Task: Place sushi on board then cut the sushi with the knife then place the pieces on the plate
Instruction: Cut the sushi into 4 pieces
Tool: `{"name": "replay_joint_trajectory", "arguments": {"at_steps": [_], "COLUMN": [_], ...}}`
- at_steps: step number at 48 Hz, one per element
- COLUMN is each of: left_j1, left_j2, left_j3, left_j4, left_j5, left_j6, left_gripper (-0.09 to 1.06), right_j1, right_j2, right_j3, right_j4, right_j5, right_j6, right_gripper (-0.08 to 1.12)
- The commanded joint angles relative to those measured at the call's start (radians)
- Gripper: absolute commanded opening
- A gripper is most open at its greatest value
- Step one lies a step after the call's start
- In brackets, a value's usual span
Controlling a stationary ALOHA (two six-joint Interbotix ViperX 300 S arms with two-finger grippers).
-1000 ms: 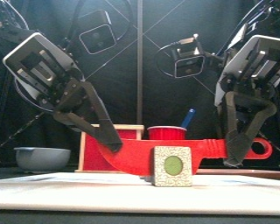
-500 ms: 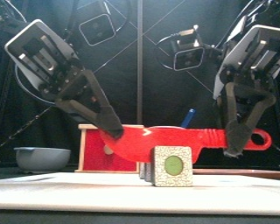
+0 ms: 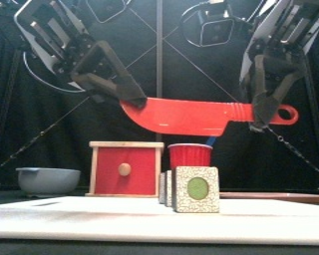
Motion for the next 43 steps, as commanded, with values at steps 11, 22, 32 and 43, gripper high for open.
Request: {"name": "replay_joint_trajectory", "arguments": {"at_steps": [11, 22, 32, 43], "left_j1": [0.006, 0.008, 0.008, 0.012], "left_j2": [-0.014, -0.012, -0.012, -0.012], "left_j3": [-0.015, -0.014, -0.014, -0.006], "left_j4": [0.014, 0.014, 0.014, 0.012], "left_j5": [-0.008, -0.008, -0.008, -0.008], "left_j6": [0.005, 0.005, 0.005, 0.003], "left_gripper": [0.44, 0.44, 0.44, 0.52], "right_j1": [-0.021, -0.021, -0.021, -0.021], "right_j2": [-0.026, -0.025, -0.025, -0.026], "right_j3": [-0.032, -0.032, -0.032, -0.035], "right_j4": [-0.012, -0.012, -0.014, -0.012], "right_j5": [-0.009, -0.009, -0.009, -0.009], "right_j6": [0.009, 0.009, 0.009, 0.009], "right_gripper": [0.41, 0.42, 0.41, 0.41]}}
